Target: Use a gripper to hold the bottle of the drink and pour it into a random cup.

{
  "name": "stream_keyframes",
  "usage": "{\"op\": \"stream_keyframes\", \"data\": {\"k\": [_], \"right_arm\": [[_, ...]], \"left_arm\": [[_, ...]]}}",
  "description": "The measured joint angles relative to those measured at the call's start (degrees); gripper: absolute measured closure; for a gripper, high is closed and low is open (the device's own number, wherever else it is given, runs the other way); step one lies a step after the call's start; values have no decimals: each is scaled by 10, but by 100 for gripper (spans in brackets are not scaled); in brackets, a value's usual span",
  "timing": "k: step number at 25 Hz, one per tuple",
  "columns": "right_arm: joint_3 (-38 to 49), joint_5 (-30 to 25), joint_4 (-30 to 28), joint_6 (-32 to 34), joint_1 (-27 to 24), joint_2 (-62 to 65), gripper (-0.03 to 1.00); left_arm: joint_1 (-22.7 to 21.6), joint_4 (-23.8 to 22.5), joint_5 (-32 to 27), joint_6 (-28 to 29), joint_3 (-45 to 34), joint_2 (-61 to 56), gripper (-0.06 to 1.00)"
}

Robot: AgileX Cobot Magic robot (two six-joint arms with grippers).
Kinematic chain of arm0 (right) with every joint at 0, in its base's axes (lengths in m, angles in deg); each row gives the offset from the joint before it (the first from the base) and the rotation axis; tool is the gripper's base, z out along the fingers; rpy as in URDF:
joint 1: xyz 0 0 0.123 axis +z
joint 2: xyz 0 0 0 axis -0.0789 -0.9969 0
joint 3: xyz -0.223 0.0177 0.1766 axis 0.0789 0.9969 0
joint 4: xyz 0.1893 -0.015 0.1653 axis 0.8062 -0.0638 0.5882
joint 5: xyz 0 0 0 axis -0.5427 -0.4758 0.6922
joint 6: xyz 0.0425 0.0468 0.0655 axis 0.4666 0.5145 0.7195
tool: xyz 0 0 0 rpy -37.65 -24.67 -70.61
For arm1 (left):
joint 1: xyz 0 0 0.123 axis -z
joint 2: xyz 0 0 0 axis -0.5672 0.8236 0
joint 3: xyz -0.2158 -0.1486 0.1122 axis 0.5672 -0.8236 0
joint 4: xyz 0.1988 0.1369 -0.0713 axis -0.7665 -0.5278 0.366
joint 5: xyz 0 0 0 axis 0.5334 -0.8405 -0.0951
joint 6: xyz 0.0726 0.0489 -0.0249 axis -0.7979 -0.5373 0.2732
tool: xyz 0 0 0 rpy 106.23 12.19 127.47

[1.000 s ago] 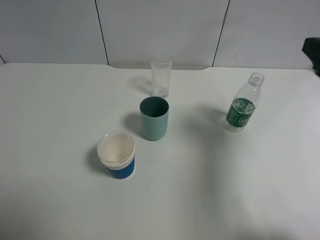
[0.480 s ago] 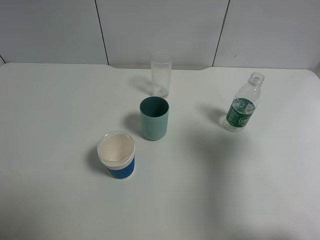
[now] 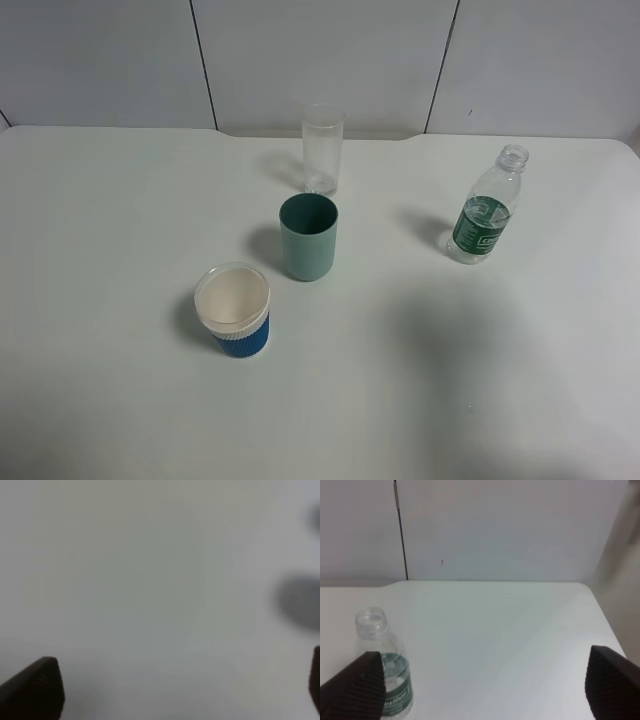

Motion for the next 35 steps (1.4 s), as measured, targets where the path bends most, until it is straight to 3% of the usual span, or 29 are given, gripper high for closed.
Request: {"op": "stream_keyframes", "data": {"k": [9,16,21,28,35], "right_arm": [[0,-126,1,6,0,79,18],[-3,-148,36,6,-2,126,18],[-26,-197,61,6,-2,127,18],[-32,-305,61,6,-2,127,18],[-26,-302,61,6,-2,127,18]], "left_arm": [[0,0,0,0,0,0,-5],[0,0,0,0,0,0,-5],[0,0,0,0,0,0,-5],[0,0,0,0,0,0,-5],[0,0,0,0,0,0,-5]]}}
